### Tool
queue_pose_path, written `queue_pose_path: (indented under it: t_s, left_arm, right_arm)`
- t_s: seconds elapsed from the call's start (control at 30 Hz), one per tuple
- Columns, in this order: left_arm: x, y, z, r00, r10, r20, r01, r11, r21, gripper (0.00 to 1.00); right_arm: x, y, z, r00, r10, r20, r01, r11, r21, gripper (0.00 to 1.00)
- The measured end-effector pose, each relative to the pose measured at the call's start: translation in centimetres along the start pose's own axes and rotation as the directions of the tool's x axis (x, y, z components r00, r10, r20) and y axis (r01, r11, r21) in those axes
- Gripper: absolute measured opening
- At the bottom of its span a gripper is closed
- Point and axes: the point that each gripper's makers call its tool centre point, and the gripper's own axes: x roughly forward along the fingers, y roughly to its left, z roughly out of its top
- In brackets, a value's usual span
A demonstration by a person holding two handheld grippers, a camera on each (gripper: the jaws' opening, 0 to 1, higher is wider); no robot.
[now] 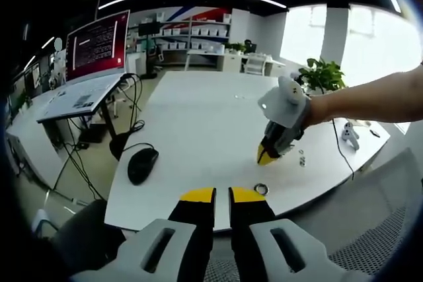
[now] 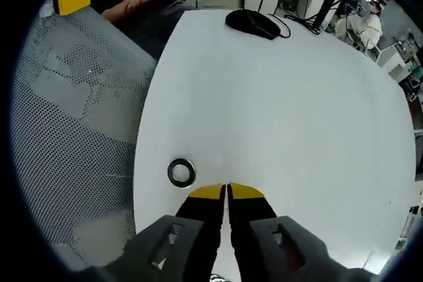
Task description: Place the washer onto the threaded stud by aligning its center hole with the stud, sliding it down to the base, and recovering from edge contact or off-axis alignment until the washer reaches the visible bottom stop.
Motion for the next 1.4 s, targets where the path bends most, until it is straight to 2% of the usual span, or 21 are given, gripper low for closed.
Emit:
queue_pose_path:
  t_s: [0.07,0.2,0.4,0.7,0.83,1.13,1.2,1.23,1.27,1.3,1.33,1.4]
  left_arm:
    - [0.0,0.0,0.0,1.0,0.0,-0.001,0.0,1.0,0.0,0.05]
    - [0.0,0.0,0.0,1.0,-0.001,-0.002,0.001,1.0,0.001,0.05]
    - [0.0,0.0,0.0,1.0,0.001,-0.001,-0.001,1.0,0.0,0.05]
    - [0.0,0.0,0.0,1.0,0.003,0.001,-0.003,1.0,-0.001,0.05]
    - [-0.1,0.0,0.0,1.0,0.003,0.003,-0.003,1.0,-0.002,0.05]
    - [-0.1,0.0,0.1,1.0,0.005,0.008,-0.005,1.0,-0.006,0.05]
    - [-0.1,0.0,0.1,1.0,0.005,0.009,-0.005,1.0,-0.006,0.05]
    - [0.0,0.0,0.1,1.0,0.005,0.009,-0.005,1.0,-0.006,0.05]
    - [0.0,0.0,0.1,1.0,0.005,0.009,-0.004,1.0,-0.006,0.05]
    - [-0.1,0.0,0.1,1.0,0.004,0.01,-0.004,1.0,-0.006,0.05]
    - [-0.1,0.0,0.1,1.0,0.004,0.01,-0.004,1.0,-0.006,0.05]
    - [-0.1,0.0,0.1,1.0,0.004,0.01,-0.003,1.0,-0.006,0.05]
  right_arm:
    - [0.8,1.7,-0.4,0.999,0.028,-0.029,-0.029,0.999,-0.046,0.25]
    - [1.7,2.4,-0.4,0.999,0.025,-0.023,-0.027,0.997,-0.067,0.28]
    - [2.5,2.8,-1.0,0.999,0.027,-0.046,-0.03,0.997,-0.074,0.29]
    - [3.5,3.5,-0.8,0.998,0.012,-0.065,-0.018,0.995,-0.099,0.3]
    - [3.5,3.0,-0.6,0.998,-0.025,-0.063,0.017,0.993,-0.119,0.26]
    - [3.7,3.0,-0.5,0.993,-0.031,-0.11,0.011,0.984,-0.176,0.24]
    - [3.6,3.0,-0.4,0.994,-0.031,-0.108,0.014,0.987,-0.157,0.23]
    - [3.6,3.0,-0.4,0.994,-0.033,-0.103,0.017,0.987,-0.157,0.22]
    - [3.7,2.9,-0.6,0.994,-0.035,-0.104,0.018,0.987,-0.158,0.03]
    - [4.0,2.9,-0.1,0.997,-0.044,-0.061,0.03,0.977,-0.209,0.02]
    - [3.9,2.8,-0.6,0.995,-0.052,-0.088,0.036,0.984,-0.174,0.02]
    - [3.8,2.6,-0.5,0.995,-0.05,-0.089,0.035,0.987,-0.159,0.03]
